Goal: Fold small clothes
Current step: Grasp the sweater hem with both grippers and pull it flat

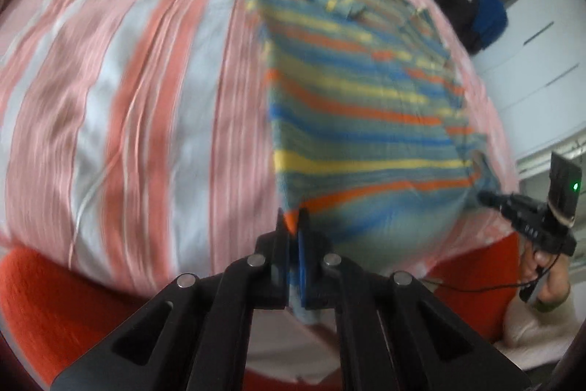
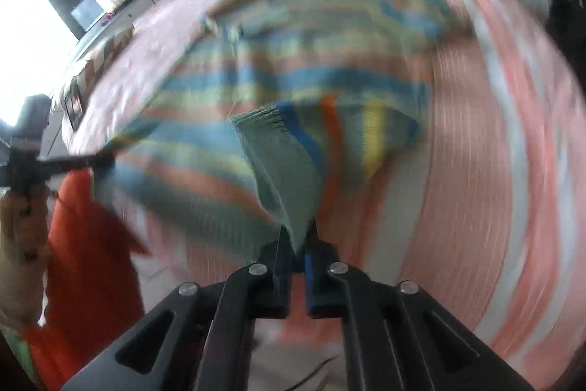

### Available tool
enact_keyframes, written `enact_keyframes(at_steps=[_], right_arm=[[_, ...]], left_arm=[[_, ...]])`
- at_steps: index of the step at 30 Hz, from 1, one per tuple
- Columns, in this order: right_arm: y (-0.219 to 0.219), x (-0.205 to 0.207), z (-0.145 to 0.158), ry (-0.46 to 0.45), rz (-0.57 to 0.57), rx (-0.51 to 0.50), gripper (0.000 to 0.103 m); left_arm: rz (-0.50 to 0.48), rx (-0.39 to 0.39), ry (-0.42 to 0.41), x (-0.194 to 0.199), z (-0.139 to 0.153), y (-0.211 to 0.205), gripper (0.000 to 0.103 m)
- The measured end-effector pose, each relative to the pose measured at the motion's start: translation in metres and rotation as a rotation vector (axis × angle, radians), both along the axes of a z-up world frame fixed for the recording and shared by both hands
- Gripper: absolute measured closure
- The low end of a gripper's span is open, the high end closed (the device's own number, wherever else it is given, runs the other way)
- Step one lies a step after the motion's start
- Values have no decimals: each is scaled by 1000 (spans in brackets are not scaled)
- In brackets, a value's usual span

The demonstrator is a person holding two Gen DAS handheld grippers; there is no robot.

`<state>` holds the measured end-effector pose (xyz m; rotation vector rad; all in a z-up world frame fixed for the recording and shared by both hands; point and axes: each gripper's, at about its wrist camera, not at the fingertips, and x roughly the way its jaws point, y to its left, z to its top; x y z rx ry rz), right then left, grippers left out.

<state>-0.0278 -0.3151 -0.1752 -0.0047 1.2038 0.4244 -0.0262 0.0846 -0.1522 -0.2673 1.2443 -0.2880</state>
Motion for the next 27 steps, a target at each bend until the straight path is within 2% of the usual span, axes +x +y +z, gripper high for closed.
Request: enact_keyframes(at_steps=[2,3,6,7,8,10,12,14,15,16,17,18,19,21,25,27], right_arm=[[-7,-12,-18,36,-18,-35,78],[-11,-16,-25,46,-35,-51,74],[-30,-19,-10,3,-92,5,51],[-33,-19,1,-25,-102,25,37],[-36,-16,9,-46,-106,43,29],[-42,-12,26,-79,-111,91,28],[-53,-4,28,-83,-136,101,28],[-63,9,17,-74,-190,70,28],[-68,17,3,-44,-213,81,28],[-74,19,-8,5,-216,112,37],[-75,23,-26,78,-202,154,64],[-72,24,-41,134,-172,192,85],[-68,23,-47,143,-152,197,98],[-67,16,-44,128,-162,198,98],[-76,-7,3,72,-175,169,98],[-80,-17,11,91,-178,158,99]], left_arm=[[7,17,18,-1,-14,3,100],[20,14,32,1,-18,6,100],[42,2,39,-1,-22,7,94],[43,0,33,1,-21,5,80],[45,-3,22,-2,-20,5,64],[53,3,4,-7,-20,10,52],[53,23,4,-7,-23,10,52],[45,50,14,-4,-31,1,54],[37,67,12,-3,-35,-4,58],[26,83,7,-2,-37,-9,85],[10,92,9,-2,-41,-14,99],[6,98,11,-2,-42,-17,99],[8,109,3,-3,-41,-18,100],[11,97,-4,-9,-30,-11,100],[17,73,-45,-30,3,13,101],[10,94,-47,-35,7,16,101]])
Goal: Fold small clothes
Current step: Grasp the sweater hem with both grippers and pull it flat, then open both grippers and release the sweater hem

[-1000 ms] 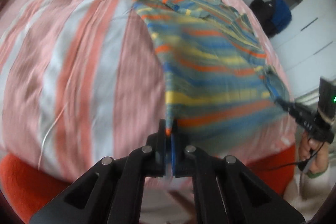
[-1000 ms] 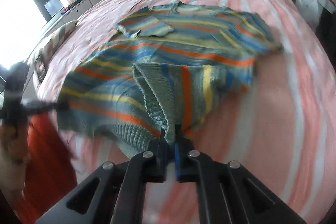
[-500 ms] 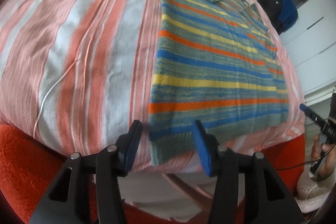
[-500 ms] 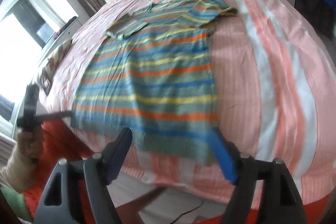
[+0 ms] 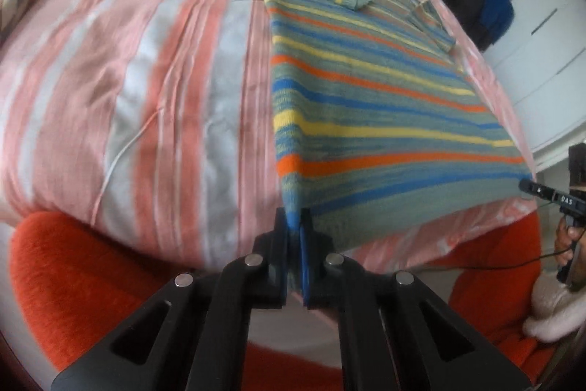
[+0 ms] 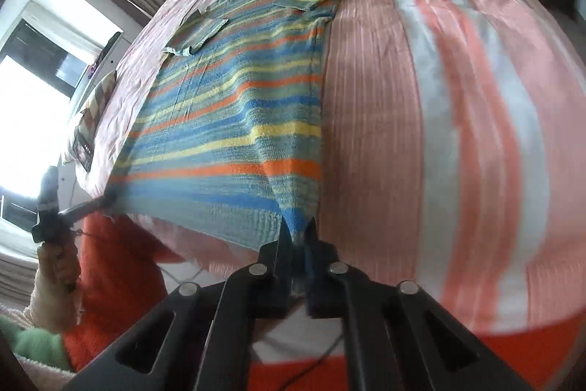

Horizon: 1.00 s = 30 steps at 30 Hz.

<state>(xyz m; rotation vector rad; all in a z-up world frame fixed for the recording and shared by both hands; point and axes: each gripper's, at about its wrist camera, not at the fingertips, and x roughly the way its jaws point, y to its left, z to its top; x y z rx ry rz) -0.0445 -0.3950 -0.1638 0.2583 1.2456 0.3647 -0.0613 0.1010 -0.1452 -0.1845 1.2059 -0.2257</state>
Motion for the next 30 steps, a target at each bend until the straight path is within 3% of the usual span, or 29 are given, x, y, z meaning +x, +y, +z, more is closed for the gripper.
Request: enact_keyframes(at_steps=[4,7,16,20,22,24,26,30], right_arm=[[11,6,-41,86,3,-79,99],[7,20,-79,150,-60,-56,99],[16,18,-82,143,-63,-81,99],[17,19,-80,140,-70,-77,97],[16,18,-79,141,-75,-54,92],[12,14,-76,145,-76,-39,87],[12,12,-73,155,-70,-45,74],[11,4,-62,166,-67,-90,62]], left_arm=[[-8,104,57,18,-35,-14,101],[0,133,74,29,-57,-14,100],[19,141,69,40,-57,-14,98],[22,140,57,29,-61,-26,93],[17,130,56,23,-60,-27,88],[14,138,58,16,-56,-25,76],[24,150,60,6,-49,-24,59],[35,150,50,-8,-31,-19,58]])
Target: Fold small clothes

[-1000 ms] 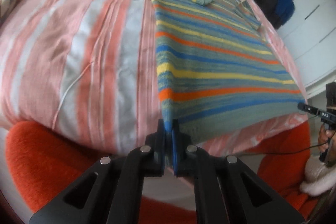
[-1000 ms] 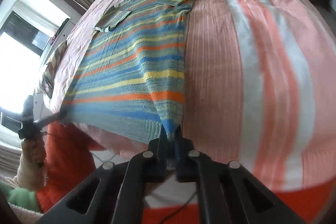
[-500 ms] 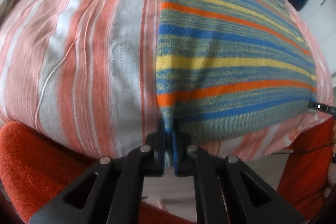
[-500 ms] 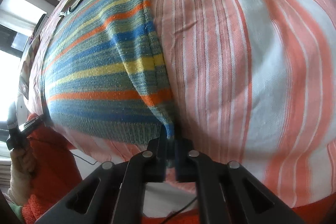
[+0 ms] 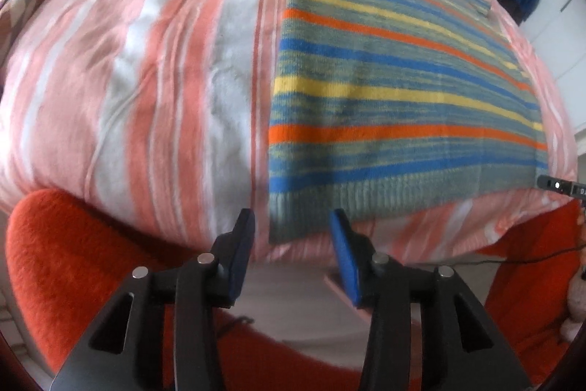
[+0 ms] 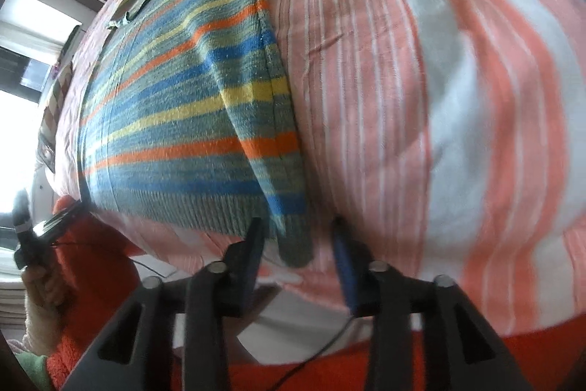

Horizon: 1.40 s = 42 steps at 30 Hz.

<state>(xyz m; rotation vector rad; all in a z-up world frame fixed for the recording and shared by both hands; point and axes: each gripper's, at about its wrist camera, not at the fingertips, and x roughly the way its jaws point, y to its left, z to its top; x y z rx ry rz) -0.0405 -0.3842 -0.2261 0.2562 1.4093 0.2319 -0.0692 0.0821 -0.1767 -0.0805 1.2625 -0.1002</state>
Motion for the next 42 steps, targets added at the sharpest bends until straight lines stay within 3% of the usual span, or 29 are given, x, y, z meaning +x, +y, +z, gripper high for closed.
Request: enact_keyframes(at_steps=[3,4,5,7,9,12,14,16,18,22,24,25,30,33,35,38,42], right_arm=[[-4,-6,15,-16,21,-89,59],[-6,-6,20,-27,37,-133,58],[-8,-2,30,-61,79,-228,58],[-10,14,47,-143,128,-385,58],[-11,45,74,-273,148,-509,58],[4,97,110,-465,193,-494,57],[34,135,116,-546,308,-469,50],[60,164,105,-544,432,-402,50],[88,200,79,-503,531,-368,50],[109,253,31,-427,553,-398,51],[97,272,25,-402,464,-337,89],[86,276,30,-408,405,-339,99],[-40,276,96,-489,1,-364,99],[-121,262,116,-465,-198,-398,99],[-156,253,114,-430,-285,-385,99],[-193,235,93,-361,-397,-286,99],[-205,215,84,-367,-477,-242,100]], left_arm=[[26,14,-71,-7,27,8,51],[49,17,-119,-7,41,14,40],[68,21,-156,-5,50,19,27],[124,41,-250,5,67,30,17],[199,72,-341,20,77,40,15],[332,149,-466,41,70,52,15],[433,200,-509,47,60,57,15],[490,204,-522,43,46,62,15],[478,229,-507,39,37,64,15],[456,279,-485,39,32,64,15],[457,268,-480,45,31,65,15],[453,261,-472,46,29,65,15],[439,222,-431,54,22,62,15],[438,209,-424,57,20,59,15],[433,213,-417,59,18,57,15],[428,236,-414,57,16,52,15],[426,275,-401,56,14,52,15]])
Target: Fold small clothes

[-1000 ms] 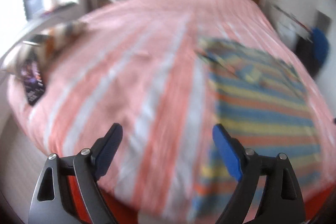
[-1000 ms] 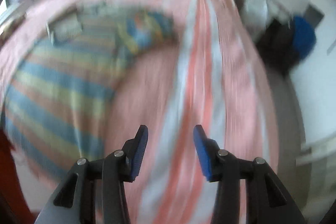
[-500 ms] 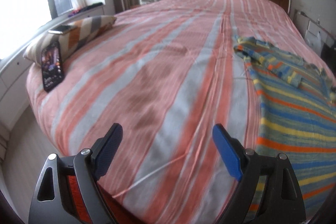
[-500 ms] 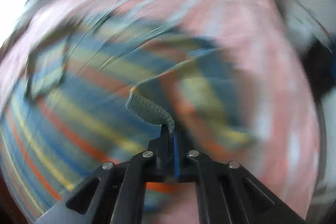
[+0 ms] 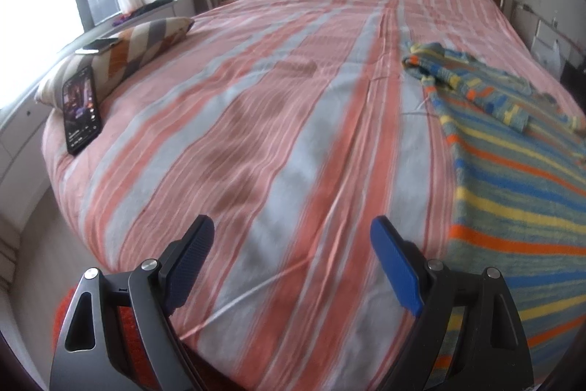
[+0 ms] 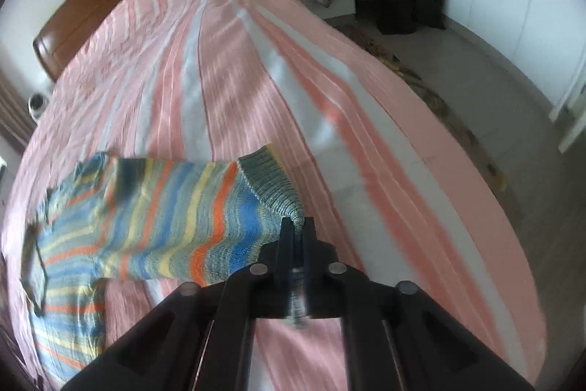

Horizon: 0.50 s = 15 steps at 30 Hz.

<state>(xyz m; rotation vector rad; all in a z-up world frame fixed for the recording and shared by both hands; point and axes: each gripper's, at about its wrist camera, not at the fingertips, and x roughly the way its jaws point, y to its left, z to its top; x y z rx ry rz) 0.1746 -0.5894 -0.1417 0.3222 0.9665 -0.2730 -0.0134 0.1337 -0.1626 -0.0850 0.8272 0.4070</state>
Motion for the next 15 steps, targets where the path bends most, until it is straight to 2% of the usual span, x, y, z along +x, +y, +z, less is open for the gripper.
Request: enact_keyframes(at_steps=[5,10,12,15], right_arm=[[1,-33,15,-60,-42,-78,100],[1,-20,-23,55,-53,-68,100],[-3,-22,-29,49,-60,-45,100],[-19,-28,-31,21,-87,59,97]], left_arm=[[14,-27,4,1,-2,6,15],[-8,-13,28,4,-6,2,15],[-14,-7,24,1,-5,2,15],[-12,-23,28,2,-5,5,15]])
